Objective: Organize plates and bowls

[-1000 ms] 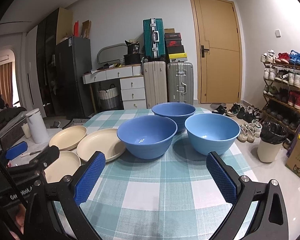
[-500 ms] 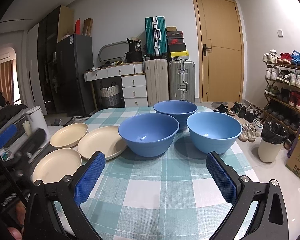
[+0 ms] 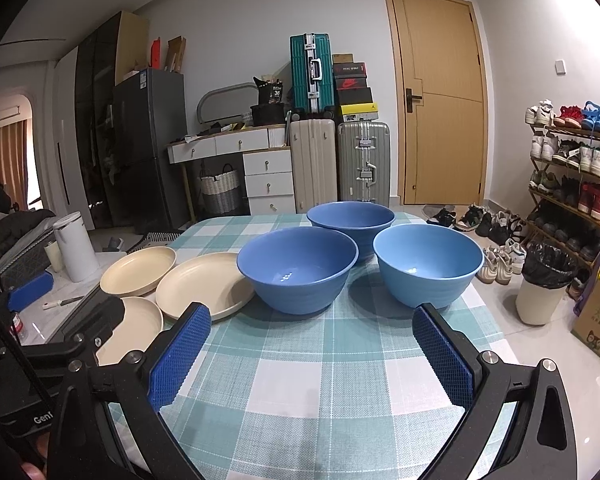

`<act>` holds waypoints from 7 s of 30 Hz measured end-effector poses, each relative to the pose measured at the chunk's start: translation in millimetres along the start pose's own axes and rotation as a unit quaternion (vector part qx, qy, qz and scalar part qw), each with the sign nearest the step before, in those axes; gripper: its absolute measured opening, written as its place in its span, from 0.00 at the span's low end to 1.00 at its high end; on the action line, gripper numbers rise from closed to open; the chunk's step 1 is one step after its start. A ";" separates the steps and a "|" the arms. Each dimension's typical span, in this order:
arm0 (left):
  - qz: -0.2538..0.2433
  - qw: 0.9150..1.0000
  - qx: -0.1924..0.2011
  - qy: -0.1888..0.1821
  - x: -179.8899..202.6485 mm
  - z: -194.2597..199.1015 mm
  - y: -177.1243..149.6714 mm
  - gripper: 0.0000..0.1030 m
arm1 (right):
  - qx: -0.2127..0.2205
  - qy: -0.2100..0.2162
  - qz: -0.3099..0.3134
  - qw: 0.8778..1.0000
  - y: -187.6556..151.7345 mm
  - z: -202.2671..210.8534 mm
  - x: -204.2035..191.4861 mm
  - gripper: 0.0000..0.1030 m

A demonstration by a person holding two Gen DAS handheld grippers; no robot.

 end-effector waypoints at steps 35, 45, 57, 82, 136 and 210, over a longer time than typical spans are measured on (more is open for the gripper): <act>0.034 0.999 0.022 0.022 -47.7 16.1 -4.5 1.00 | 0.084 0.083 -0.010 0.993 5.6 19.1 -2.2 0.99; 0.105 0.994 0.001 0.040 -108.5 17.7 -14.9 1.00 | 0.011 0.071 0.044 0.996 4.8 -18.7 -64.9 0.99; 0.228 0.973 -0.008 0.044 -165.1 13.9 -23.7 1.00 | -0.177 0.138 -0.091 0.970 2.3 -114.2 -109.6 0.99; 0.252 0.955 -0.130 0.086 -325.9 -74.4 30.8 1.00 | -0.082 0.248 -0.013 0.965 138.3 -103.8 -245.6 0.89; 0.223 0.940 -0.252 0.049 -365.3 -221.4 -13.6 0.98 | -0.367 0.166 0.250 0.880 64.9 -386.5 -414.6 0.60; 0.223 0.939 -0.261 0.026 -350.8 -225.2 -3.1 0.07 | -0.359 0.176 0.206 0.893 83.6 -369.6 -389.6 0.10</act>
Point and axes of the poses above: each gripper's, at about its wrist camera, not at the fingertips, and z roughly against the way its jaws point, x to its right, y to its top, the point moved 1 cm from there along -z, roughly the way its jaws point, and after that the axes turned 13 degrees about -y, right-handed, at the moved point
